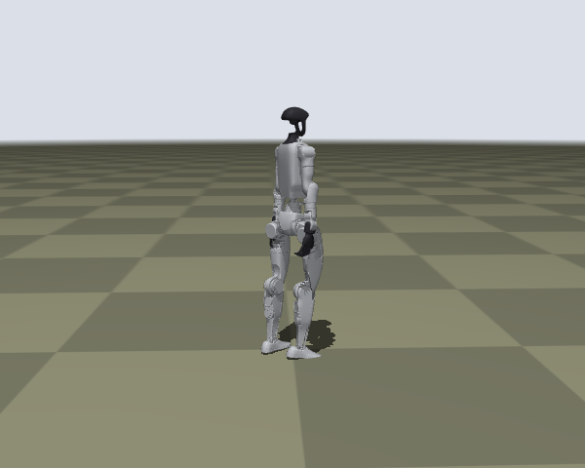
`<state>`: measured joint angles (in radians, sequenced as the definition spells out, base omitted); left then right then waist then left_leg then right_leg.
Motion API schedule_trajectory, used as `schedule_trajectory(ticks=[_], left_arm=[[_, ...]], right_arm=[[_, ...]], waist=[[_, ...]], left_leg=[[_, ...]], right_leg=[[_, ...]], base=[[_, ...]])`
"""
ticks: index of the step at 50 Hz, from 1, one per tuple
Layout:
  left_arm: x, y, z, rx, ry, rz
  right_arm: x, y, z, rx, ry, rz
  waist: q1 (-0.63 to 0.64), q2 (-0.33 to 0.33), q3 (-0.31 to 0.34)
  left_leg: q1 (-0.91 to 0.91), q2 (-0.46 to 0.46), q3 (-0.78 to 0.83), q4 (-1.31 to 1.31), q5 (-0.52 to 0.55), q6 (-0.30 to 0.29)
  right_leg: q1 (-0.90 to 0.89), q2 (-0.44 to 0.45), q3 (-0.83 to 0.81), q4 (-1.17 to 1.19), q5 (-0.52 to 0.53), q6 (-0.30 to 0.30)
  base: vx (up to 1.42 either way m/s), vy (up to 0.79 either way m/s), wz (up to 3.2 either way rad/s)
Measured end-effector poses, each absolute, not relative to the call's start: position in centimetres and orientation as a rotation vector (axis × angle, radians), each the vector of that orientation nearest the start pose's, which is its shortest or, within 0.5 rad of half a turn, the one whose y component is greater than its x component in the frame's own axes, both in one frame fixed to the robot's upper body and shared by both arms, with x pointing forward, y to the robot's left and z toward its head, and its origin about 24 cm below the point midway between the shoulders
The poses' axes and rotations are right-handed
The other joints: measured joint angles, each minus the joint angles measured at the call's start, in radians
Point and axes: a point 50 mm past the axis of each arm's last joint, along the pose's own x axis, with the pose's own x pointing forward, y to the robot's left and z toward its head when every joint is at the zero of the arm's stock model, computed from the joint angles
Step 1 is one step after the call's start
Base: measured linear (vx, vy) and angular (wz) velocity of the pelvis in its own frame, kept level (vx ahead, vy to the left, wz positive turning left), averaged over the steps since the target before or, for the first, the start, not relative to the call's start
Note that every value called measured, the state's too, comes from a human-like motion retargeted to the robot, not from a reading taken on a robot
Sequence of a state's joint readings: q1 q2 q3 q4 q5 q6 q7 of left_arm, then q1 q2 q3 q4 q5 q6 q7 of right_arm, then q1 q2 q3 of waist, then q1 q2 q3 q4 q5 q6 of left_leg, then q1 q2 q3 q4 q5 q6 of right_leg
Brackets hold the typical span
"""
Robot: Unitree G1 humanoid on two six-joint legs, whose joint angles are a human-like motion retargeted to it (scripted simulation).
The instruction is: In place motions
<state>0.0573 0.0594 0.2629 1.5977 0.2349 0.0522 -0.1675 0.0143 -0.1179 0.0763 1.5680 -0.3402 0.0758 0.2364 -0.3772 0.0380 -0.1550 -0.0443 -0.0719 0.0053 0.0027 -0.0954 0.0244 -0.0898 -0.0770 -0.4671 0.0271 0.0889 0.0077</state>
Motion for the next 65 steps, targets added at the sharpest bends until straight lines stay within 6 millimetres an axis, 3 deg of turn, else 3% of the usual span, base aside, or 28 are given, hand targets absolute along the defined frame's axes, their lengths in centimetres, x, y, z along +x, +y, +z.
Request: schedule_trajectory(ticks=[65], left_arm=[[-2.22,16.46,-17.98,-0.128,1.693,-0.069]], right_arm=[[-0.48,-19.05,-17.8,-0.23,1.701,0.404]], waist=[[0.011,-0.002,0.014]], left_leg=[[0.003,0.008,0.009,0.002,0.0,-0.003]], right_leg=[[0.001,0.0,0.009,0.006,-0.001,0.003]], base=[[0.0,0.0,0.0]])
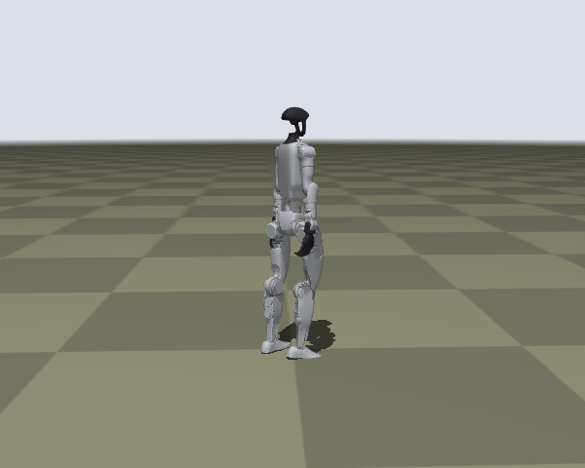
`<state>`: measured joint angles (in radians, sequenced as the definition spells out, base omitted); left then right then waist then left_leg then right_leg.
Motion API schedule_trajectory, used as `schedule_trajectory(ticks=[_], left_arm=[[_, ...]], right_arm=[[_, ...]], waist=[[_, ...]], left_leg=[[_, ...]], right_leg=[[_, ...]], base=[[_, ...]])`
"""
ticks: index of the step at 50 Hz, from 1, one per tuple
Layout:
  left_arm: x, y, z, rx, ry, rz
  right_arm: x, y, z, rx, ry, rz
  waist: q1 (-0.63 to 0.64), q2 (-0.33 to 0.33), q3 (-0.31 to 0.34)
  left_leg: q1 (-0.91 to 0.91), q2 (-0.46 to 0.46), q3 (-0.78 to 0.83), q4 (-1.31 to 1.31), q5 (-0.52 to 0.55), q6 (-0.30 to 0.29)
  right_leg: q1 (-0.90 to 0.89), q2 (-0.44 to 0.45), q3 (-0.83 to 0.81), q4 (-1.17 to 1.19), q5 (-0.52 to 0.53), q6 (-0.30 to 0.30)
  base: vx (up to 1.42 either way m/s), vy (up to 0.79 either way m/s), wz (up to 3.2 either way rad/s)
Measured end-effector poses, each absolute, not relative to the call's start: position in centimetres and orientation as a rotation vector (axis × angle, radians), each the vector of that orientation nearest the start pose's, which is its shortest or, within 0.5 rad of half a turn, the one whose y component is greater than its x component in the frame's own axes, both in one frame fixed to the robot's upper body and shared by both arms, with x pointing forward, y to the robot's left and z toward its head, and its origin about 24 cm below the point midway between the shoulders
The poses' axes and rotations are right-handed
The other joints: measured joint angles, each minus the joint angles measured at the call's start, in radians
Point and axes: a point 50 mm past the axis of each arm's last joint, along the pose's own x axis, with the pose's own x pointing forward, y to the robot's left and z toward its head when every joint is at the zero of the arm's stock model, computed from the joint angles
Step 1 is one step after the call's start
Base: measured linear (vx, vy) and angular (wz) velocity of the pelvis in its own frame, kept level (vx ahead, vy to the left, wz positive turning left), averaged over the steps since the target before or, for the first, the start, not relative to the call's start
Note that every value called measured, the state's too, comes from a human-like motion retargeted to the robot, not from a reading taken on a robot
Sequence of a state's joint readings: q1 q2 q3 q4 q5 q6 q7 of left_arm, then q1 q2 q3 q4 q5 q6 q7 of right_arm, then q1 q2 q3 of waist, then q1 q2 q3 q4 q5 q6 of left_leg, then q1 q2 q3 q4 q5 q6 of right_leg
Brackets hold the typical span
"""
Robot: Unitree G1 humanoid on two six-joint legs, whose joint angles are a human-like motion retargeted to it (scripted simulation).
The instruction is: In place motions
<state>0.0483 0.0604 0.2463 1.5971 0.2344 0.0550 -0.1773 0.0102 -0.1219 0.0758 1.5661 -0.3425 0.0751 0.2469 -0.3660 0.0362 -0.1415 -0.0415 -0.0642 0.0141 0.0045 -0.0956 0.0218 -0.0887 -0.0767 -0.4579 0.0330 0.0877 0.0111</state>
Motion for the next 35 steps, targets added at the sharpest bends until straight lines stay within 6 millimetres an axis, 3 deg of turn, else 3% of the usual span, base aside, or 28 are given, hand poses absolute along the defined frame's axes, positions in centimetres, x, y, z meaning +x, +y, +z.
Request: schedule_trajectory(ticks=[21,35], left_arm=[[-2.1,16.47,-17.99,-0.129,1.69,-0.07],[-2.04,17.14,-17.95,-0.122,1.69,-0.048]], right_arm=[[-0.44,-19.1,-17.8,-0.233,1.7,0.403],[-0.43,-18.8,-17.84,-0.254,1.698,0.428]], waist=[[0.002,0.003,-0.001],[0.008,0.01,-0.012]], left_leg=[[0.006,-0.001,0.018,-0.004,-0.006,0.001],[-0.003,0.013,0.029,-0.005,-0.014,-0.017]], right_leg=[[-0.002,0.01,0.013,-0.004,-0.002,-0.007],[-0.02,0.042,0.022,-0.01,0.003,-0.044]], base=[[0.0,0.0,0.0],[-0.04,0.01,-0.01]])
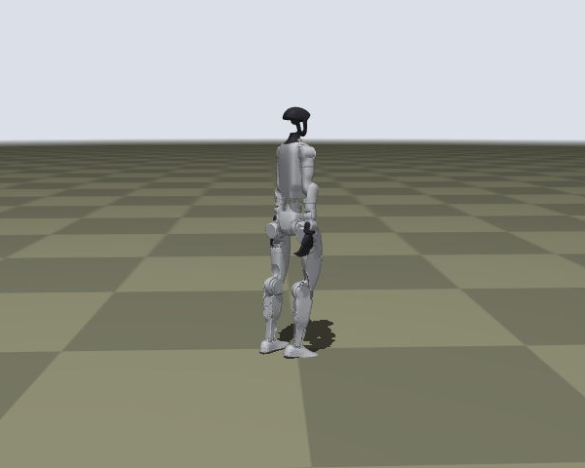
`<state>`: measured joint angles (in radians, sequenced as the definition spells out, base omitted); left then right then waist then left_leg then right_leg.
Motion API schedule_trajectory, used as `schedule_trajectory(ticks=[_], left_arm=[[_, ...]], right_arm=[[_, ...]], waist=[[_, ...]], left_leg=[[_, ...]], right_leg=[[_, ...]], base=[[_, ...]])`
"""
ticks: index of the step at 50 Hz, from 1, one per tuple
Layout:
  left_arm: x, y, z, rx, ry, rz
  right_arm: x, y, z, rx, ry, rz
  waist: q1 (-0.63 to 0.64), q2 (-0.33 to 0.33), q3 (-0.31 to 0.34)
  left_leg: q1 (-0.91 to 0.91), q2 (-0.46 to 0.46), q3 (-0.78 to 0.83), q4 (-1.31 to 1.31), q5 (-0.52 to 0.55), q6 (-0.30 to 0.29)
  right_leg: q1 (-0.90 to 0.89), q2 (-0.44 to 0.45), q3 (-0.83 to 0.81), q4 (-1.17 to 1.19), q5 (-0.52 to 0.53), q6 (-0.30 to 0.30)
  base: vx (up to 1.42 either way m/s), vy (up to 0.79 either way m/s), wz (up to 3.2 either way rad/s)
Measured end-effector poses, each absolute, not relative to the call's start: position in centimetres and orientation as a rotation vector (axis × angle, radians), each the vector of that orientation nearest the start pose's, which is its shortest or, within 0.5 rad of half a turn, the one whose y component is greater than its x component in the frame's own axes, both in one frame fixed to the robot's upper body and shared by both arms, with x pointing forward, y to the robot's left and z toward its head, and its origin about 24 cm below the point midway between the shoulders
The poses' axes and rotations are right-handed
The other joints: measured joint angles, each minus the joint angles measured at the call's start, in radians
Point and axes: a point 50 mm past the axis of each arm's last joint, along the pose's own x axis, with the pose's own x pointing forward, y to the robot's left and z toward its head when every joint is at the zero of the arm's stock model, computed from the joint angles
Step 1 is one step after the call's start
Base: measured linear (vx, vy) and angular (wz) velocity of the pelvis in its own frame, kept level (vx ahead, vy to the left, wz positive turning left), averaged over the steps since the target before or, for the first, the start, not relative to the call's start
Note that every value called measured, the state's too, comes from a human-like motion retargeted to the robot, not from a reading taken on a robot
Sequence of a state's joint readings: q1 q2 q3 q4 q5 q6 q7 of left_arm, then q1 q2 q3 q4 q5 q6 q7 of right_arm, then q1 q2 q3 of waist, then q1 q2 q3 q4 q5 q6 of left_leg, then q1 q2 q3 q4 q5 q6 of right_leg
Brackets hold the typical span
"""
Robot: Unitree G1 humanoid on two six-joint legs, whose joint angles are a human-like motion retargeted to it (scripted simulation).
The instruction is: In place motions
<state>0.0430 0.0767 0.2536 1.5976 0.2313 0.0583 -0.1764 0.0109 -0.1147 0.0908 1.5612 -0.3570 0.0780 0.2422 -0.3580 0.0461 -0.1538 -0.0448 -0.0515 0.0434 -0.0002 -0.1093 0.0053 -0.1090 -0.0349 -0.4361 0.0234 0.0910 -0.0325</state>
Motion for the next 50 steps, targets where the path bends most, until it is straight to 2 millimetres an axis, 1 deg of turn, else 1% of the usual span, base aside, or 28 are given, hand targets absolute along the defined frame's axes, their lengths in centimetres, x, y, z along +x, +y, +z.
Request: schedule_trajectory(ticks=[5,13,19,22,25,27,31,35,38,41,45,48,50], left_arm=[[-2.1,17.4,-17.9,-0.12,1.691,-0.036],[-2.6,17.2,-17.9,-0.136,1.695,-0.037],[-3.0,17.1,-17.9,-0.153,1.688,-0.018],[-2.9,17.1,-18.0,-0.149,1.67,0.012],[-2.9,17.0,-18.0,-0.148,1.654,0.041],[-2.7,16.9,-18.1,-0.144,1.64,0.065],[-2.4,16.9,-18.1,-0.131,1.607,0.107],[-1.9,17.1,-18.1,-0.129,1.589,0.105],[-1.5,17.0,-18.2,-0.149,1.579,0.105],[-1.2,16.6,-18.2,-0.224,1.554,0.128],[-1.1,15.7,-18.2,-0.336,1.526,0.181],[-1.5,15.7,-18.2,-0.332,1.544,0.182],[-1.9,15.9,-18.2,-0.301,1.564,0.167]], right_arm=[[-0.5,-18.8,-17.9,-0.255,1.696,0.434],[-0.5,-18.9,-17.8,-0.233,1.701,0.407],[-0.4,-19.1,-17.8,-0.234,1.7,0.403],[-0.3,-19.3,-17.8,-0.234,1.7,0.398],[-0.4,-19.7,-17.7,-0.242,1.709,0.388],[-0.4,-20.1,-17.6,-0.253,1.718,0.373],[-0.6,-20.5,-17.6,-0.257,1.729,0.344],[-0.9,-20.7,-17.5,-0.235,1.735,0.327],[-1.3,-20.8,-17.4,-0.236,1.754,0.324],[-1.6,-20.9,-17.4,-0.248,1.77,0.328],[-1.8,-20.7,-17.4,-0.253,1.773,0.347],[-1.7,-20.5,-17.5,-0.254,1.765,0.36],[-1.4,-20.3,-17.5,-0.253,1.754,0.366]], waist=[[-0.011,0.002,0.0],[-0.023,0.009,0.004],[-0.018,-0.002,0.011],[-0.007,-0.021,0.017],[0.006,-0.042,0.016],[0.011,-0.043,0.022],[0.025,-0.022,0.047],[0.067,-0.012,0.106],[0.039,0.007,0.153],[0.002,0.018,0.181],[0.09,-0.019,0.197],[0.16,-0.049,0.208],[0.177,-0.055,0.214]], left_leg=[[0.0,0.01,-0.014,0.001,0.004,-0.009],[0.001,0.036,-0.022,0.019,0.0,-0.032],[-0.024,0.051,-0.002,0.115,-0.029,-0.049],[-0.057,0.045,0.017,0.22,-0.036,-0.03],[-0.11,0.023,0.029,0.348,-0.046,0.016],[-0.145,0.011,0.035,0.378,-0.042,0.022],[-0.222,-0.012,0.036,0.309,-0.016,0.016],[-0.306,-0.047,0.004,0.182,-0.009,0.0],[-0.342,-0.103,-0.086,0.07,-0.01,0.011],[-0.394,-0.154,-0.145,-0.013,0.008,0.028],[-0.512,-0.127,-0.066,-0.023,0.01,0.015],[-0.568,-0.096,-0.006,-0.01,0.011,0.018],[-0.576,-0.082,0.018,-0.006,0.008,0.018]], right_leg=[[0.004,0.006,-0.005,0.0,-0.005,-0.004],[0.011,0.028,0.012,0.01,-0.023,-0.013],[0.015,0.035,0.046,0.02,-0.03,-0.021],[0.017,0.01,0.065,0.03,-0.025,-0.013],[0.017,-0.024,0.081,0.039,-0.018,-0.004],[0.022,-0.03,0.078,0.041,-0.012,0.001],[0.033,-0.008,0.084,0.044,-0.01,-0.006],[0.074,0.027,0.105,0.046,-0.016,-0.034],[0.122,0.057,0.051,0.033,-0.02,-0.056],[0.156,0.07,-0.011,0.017,-0.02,-0.071],[0.176,0.046,0.05,0.022,-0.014,-0.083],[0.178,0.019,0.103,0.044,-0.015,-0.08],[0.176,0.014,0.117,0.057,-0.02,-0.081]], base=[[-0.09,0.08,0.14],[-0.12,0.14,0.04],[-0.11,0.17,-0.14],[-0.11,0.19,-0.25],[-0.05,0.17,-0.28],[-0.08,0.21,-0.27],[-0.11,0.16,-0.3],[-0.09,0.1,-0.33],[-0.06,0.07,0.61],[-0.04,0.04,0.75],[-0.02,0.01,-0.97],[-0.02,-0.01,-1.02],[-0.02,0.0,-0.55]])
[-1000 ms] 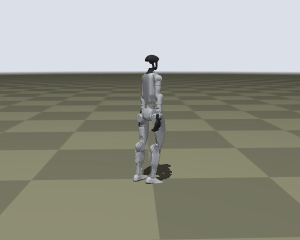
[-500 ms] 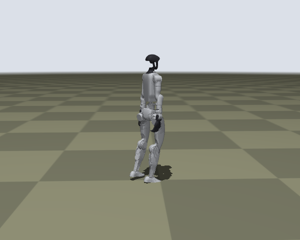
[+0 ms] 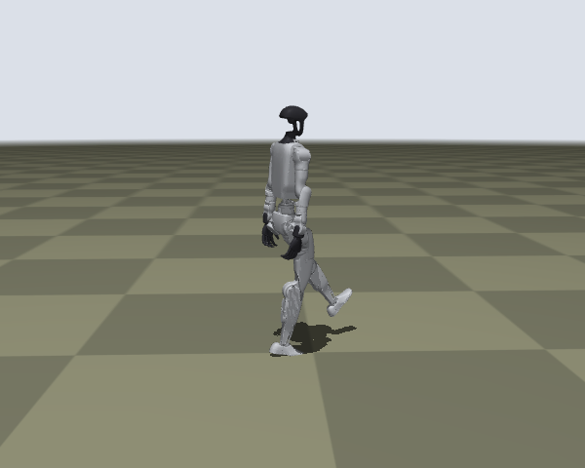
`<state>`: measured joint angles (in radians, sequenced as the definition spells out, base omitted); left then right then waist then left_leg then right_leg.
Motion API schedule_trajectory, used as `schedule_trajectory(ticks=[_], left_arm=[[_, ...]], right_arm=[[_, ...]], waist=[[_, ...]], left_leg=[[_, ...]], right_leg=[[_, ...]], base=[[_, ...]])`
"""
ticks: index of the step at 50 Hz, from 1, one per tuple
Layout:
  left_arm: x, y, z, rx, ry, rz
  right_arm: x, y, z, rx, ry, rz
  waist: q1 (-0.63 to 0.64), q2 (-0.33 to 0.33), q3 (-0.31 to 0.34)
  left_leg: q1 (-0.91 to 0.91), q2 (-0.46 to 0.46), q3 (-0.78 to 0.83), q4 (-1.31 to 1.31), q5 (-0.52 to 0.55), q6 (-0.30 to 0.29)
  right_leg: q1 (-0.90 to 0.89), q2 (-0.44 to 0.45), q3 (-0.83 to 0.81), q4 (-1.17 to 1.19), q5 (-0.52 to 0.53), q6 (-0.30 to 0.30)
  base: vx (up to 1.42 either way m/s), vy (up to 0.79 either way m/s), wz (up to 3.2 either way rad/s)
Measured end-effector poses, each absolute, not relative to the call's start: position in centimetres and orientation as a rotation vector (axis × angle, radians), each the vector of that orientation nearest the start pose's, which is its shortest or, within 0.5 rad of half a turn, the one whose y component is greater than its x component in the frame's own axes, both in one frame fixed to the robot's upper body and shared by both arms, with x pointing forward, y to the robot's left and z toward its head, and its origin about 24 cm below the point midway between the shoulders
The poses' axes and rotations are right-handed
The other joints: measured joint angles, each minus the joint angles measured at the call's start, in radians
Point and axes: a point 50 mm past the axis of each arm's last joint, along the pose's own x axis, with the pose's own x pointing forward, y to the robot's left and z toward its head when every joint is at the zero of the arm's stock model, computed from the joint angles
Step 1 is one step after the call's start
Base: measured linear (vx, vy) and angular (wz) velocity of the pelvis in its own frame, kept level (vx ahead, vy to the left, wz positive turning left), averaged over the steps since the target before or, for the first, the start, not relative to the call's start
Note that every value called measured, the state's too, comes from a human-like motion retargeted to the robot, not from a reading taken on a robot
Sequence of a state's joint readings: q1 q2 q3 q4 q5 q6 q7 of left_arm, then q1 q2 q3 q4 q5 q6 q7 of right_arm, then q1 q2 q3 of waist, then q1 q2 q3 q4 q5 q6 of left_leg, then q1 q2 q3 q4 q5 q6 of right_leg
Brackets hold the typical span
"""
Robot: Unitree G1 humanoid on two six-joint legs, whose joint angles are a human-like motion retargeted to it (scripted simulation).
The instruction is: In place motions
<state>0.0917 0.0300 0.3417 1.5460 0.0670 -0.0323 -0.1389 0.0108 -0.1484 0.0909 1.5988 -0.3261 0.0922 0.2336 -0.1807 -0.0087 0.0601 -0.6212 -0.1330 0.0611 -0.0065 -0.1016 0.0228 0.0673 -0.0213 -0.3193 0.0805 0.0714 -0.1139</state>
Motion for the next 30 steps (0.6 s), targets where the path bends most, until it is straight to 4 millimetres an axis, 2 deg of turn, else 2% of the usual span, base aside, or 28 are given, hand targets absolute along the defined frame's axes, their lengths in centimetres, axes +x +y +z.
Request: schedule_trajectory(ticks=[5,10,16,20,22,25,27,30], left_arm=[[-3.1,16.1,-18.1,-0.258,1.61,0.141],[-4.1,15.8,-18.0,-0.285,1.642,0.173],[-4.3,16.5,-17.9,-0.228,1.652,0.216],[-4.2,16.9,-18.0,-0.166,1.648,0.217],[-3.9,17.1,-18.0,-0.154,1.634,0.216],[-3.0,17.5,-18.0,-0.159,1.611,0.206],[-2.2,17.5,-18.1,-0.161,1.594,0.192],[-0.7,17.5,-18.2,-0.156,1.558,0.158]], right_arm=[[-0.6,-20.0,-17.7,-0.248,1.716,0.379],[-0.6,-20.0,-17.7,-0.235,1.709,0.366],[-0.9,-20.2,-17.6,-0.225,1.724,0.345],[-1.6,-20.3,-17.6,-0.222,1.738,0.327],[-1.9,-20.4,-17.6,-0.221,1.745,0.32],[-1.7,-20.4,-17.5,-0.208,1.751,0.313],[-1.7,-20.3,-17.5,-0.201,1.752,0.307],[-1.8,-20.2,-17.6,-0.188,1.754,0.3]], waist=[[-0.015,0.012,-0.004],[-0.035,0.033,-0.049],[0.061,0.003,-0.117],[-0.07,0.043,-0.185],[-0.094,0.056,-0.204],[-0.128,0.098,-0.219],[-0.155,0.114,-0.221],[-0.194,0.122,-0.235]], left_leg=[[0.054,0.013,0.025,-0.002,0.003,-0.004],[0.16,0.03,0.01,0.05,0.023,-0.003],[0.291,0.09,0.157,0.211,0.086,0.005],[0.426,0.089,0.042,0.255,0.106,0.003],[0.491,0.098,0.037,0.241,0.088,-0.026],[0.565,0.138,0.095,0.178,-0.009,-0.07],[0.588,0.131,0.095,0.103,-0.033,-0.055],[0.573,0.119,0.046,0.053,-0.01,-0.067]], right_leg=[[0.001,0.008,-0.004,0.012,-0.014,0.002],[-0.018,0.016,-0.025,0.006,-0.022,0.016],[-0.1,-0.025,0.098,0.031,-0.018,0.031],[-0.121,-0.027,-0.027,-0.004,-0.017,0.047],[-0.132,-0.023,-0.046,-0.01,-0.019,0.051],[-0.158,0.01,-0.077,-0.002,-0.03,0.052],[-0.157,0.02,-0.099,-0.008,-0.035,0.056],[-0.166,0.009,-0.135,-0.017,-0.039,0.069]], base=[[0.0,0.0,0.0],[0.01,0.0,-0.06],[0.03,-0.03,-0.67],[0.05,-0.09,1.55],[0.05,-0.11,0.55],[0.05,-0.13,0.5],[0.07,-0.17,0.64],[0.04,-0.16,0.82]])
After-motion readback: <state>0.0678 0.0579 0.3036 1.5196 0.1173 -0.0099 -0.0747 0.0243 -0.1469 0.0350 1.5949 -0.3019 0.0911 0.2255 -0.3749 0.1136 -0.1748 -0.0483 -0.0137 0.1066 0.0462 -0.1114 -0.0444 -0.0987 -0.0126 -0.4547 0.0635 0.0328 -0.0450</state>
